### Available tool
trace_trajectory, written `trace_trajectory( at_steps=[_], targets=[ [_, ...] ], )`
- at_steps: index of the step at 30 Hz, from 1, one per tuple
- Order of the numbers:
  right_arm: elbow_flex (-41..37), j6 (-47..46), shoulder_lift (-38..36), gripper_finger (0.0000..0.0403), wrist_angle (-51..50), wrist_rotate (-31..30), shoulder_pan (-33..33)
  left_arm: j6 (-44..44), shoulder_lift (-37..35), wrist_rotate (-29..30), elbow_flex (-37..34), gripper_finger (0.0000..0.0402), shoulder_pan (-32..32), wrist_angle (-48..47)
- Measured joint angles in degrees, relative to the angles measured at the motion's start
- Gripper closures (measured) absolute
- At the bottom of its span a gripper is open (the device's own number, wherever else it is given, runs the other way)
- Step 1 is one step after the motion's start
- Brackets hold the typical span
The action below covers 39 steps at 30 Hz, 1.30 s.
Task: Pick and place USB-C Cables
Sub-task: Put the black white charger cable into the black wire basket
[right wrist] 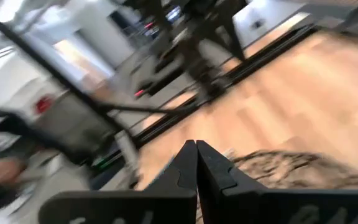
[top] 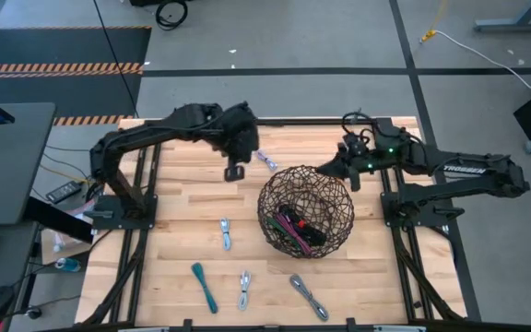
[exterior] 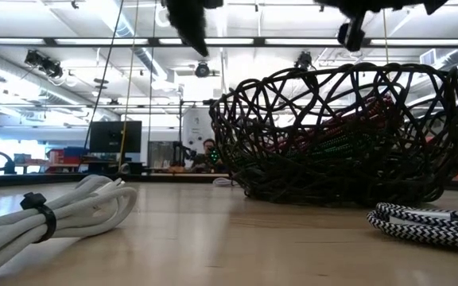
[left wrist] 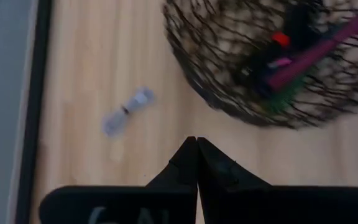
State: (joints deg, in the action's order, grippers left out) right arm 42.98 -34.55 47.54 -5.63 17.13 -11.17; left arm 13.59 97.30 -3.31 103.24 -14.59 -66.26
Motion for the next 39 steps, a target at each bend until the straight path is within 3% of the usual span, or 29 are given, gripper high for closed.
trace_trajectory(
  at_steps=[6,14,23,27,32,39],
  targets=[
    [0.02,-4.84,0.09,0.0402,-0.10,3.85,7.78,-7.23,-3.95,2.43,0.00,0.0401,5.58,-5.66],
    [0.07,-16.21,4.08,0.0403,0.01,-3.88,24.99,-10.12,-6.21,7.14,0.00,0.0401,10.67,-5.98],
    [0.40,-35.07,16.72,0.0403,7.87,-12.16,41.87,-9.74,-6.36,7.41,0.00,0.0402,11.01,-6.00],
    [5.25,-41.80,24.53,0.0403,6.64,-13.47,46.40,-8.24,-6.36,7.40,0.00,0.0401,11.02,-5.99],
    [14.90,-48.19,35.09,0.0403,-1.18,-11.67,49.77,-7.88,-6.36,7.41,0.00,0.0401,11.02,-5.99],
    [28.55,-58.63,48.54,0.0403,-23.22,-3.11,52.68,-6.42,-6.36,7.40,0.00,0.0401,11.02,-5.97]
  ],
)
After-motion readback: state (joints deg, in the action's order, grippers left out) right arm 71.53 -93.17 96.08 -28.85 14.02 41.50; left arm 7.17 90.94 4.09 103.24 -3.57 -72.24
